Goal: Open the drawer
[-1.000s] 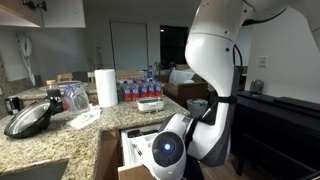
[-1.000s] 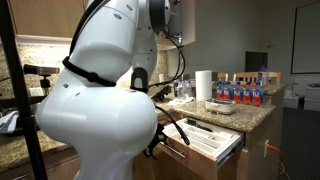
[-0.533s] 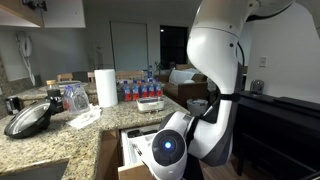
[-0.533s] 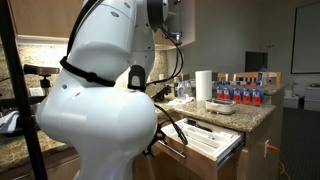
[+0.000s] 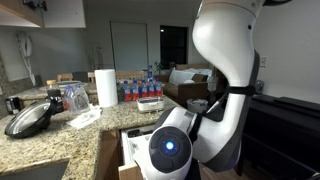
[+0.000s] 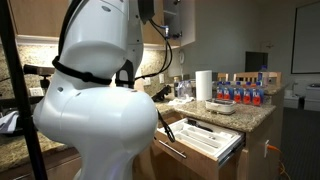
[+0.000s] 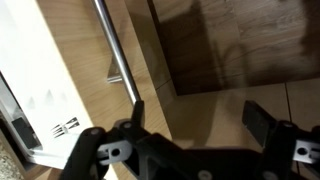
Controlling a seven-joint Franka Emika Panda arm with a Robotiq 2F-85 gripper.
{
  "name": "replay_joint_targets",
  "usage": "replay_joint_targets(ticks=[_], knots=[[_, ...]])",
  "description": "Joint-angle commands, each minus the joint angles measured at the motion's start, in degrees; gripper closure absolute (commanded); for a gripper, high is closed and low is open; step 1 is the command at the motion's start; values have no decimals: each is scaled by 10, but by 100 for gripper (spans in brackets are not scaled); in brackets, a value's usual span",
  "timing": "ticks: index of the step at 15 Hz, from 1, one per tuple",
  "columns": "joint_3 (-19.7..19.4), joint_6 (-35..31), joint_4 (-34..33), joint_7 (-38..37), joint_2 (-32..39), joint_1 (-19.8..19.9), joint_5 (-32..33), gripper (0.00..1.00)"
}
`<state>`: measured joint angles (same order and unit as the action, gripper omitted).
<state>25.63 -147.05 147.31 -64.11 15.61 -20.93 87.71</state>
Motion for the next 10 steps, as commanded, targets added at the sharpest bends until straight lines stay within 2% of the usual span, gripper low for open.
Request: replay_joint_targets(ticks=[1, 6, 8, 10], knots=[[-3, -38, 36, -67, -78, 9, -33, 0], [-36, -97, 45, -123, -150, 25, -63, 0], [-44, -109, 48, -119, -170, 36, -94, 0], [-62, -113, 53, -69, -183, 35, -176, 0]])
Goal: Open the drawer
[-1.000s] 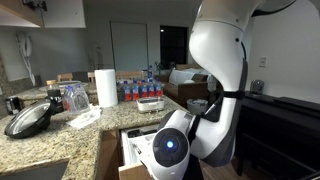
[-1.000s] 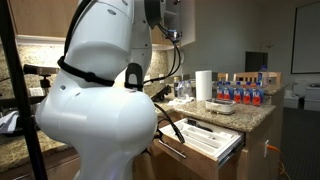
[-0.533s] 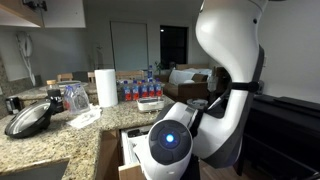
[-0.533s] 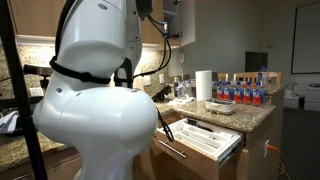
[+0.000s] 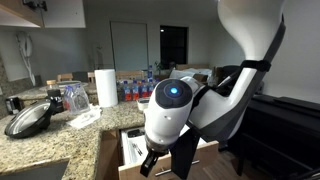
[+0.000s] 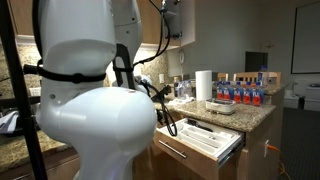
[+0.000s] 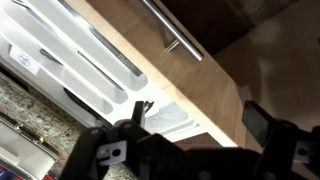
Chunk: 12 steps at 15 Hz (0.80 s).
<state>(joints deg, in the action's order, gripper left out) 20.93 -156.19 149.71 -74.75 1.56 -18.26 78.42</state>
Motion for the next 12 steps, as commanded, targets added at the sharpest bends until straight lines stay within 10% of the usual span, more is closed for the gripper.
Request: replay_joint_targets(ticks=[1, 12], knots=[[-21, -22, 34, 62, -52, 9, -124, 0], [-73, 178, 67, 398, -187, -54, -630, 0]])
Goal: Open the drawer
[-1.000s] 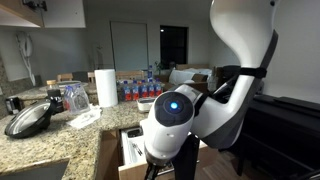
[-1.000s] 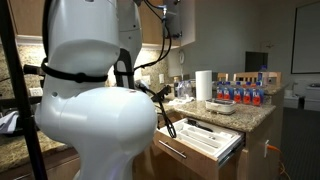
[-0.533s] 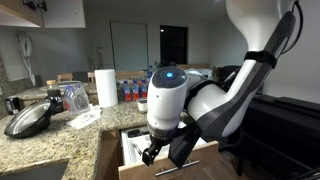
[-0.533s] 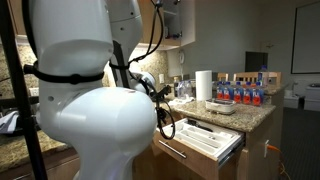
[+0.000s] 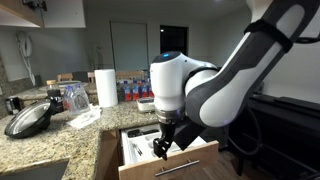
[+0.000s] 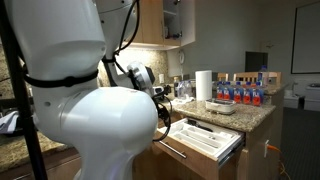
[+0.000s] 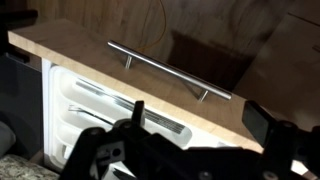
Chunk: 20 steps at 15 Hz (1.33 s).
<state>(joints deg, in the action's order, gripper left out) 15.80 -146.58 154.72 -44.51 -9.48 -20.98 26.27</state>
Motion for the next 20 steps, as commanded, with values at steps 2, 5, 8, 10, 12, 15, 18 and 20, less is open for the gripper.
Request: replay_joint_targets(ticks=[2, 5, 8, 10, 12, 15, 18, 20], knots=[[-4, 136, 17, 144, -131, 1, -150, 0], [-13, 208, 11, 214, -203, 13, -191, 0], [-31, 266, 5, 276, -255, 31, -200, 0], [-51, 284, 8, 322, -284, 44, -196, 0], [-81, 281, 16, 377, -308, 54, -199, 0], [-147, 274, 11, 470, -317, 74, -217, 0], [-130, 274, 4, 456, -308, 90, -211, 0], [-134, 274, 4, 460, -309, 91, -212, 0]])
